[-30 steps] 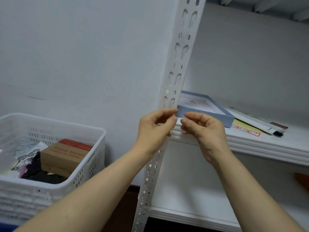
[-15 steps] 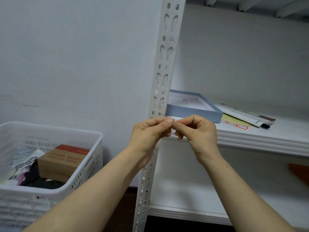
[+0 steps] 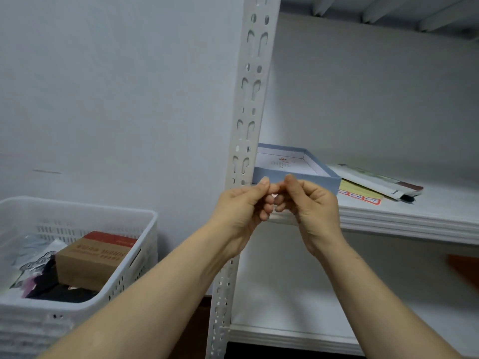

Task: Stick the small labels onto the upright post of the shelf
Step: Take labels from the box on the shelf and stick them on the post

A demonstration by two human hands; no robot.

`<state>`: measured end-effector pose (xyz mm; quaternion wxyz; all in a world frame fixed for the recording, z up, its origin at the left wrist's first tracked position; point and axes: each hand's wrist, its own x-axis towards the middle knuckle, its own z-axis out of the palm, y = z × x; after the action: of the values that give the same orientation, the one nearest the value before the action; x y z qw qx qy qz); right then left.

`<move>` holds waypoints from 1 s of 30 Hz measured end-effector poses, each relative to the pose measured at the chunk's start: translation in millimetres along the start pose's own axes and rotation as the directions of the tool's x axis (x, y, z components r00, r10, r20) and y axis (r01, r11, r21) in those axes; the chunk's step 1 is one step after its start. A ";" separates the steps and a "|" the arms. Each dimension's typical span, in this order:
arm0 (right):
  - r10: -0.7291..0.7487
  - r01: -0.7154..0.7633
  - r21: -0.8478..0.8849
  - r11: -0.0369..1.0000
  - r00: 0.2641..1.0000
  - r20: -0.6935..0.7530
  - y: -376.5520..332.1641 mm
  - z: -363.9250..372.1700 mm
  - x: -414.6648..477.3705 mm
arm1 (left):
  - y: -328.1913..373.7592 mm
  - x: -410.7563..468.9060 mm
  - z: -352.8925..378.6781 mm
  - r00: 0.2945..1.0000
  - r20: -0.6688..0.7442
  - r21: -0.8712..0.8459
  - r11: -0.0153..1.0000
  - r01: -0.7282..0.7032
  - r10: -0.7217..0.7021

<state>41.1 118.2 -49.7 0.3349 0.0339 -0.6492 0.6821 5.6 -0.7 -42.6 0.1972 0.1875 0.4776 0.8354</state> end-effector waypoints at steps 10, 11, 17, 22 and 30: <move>-0.078 0.058 -0.123 0.991 0.984 -0.160 -31.1 -69.7 78.0 | 22.5 75.2 86.0 0.991 -0.034 -0.032 0.991 0.126 -0.127; -0.075 0.046 -0.181 0.982 0.985 -0.153 -31.9 -75.2 86.4 | 23.1 84.0 90.1 0.992 -0.060 0.002 0.994 0.113 -0.113; -0.032 -0.010 -0.432 0.902 0.995 -0.090 -27.7 -94.7 124.3 | 24.2 125.9 99.3 0.988 -0.148 0.445 0.895 0.027 0.044; -0.035 -0.006 -0.494 0.870 0.997 -0.072 -31.1 -98.3 133.6 | 30.2 136.4 101.1 0.981 -0.182 0.676 0.733 0.071 0.073; -0.042 0.009 -0.614 0.789 0.998 -0.039 -25.5 -90.3 131.5 | 25.0 138.3 89.1 0.978 -0.115 0.782 0.624 -0.020 0.175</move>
<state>-12.8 252.8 21.5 0.3533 -0.0849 -0.8261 0.4307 -71.3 122.5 38.6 0.0076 0.2037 0.7953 0.5709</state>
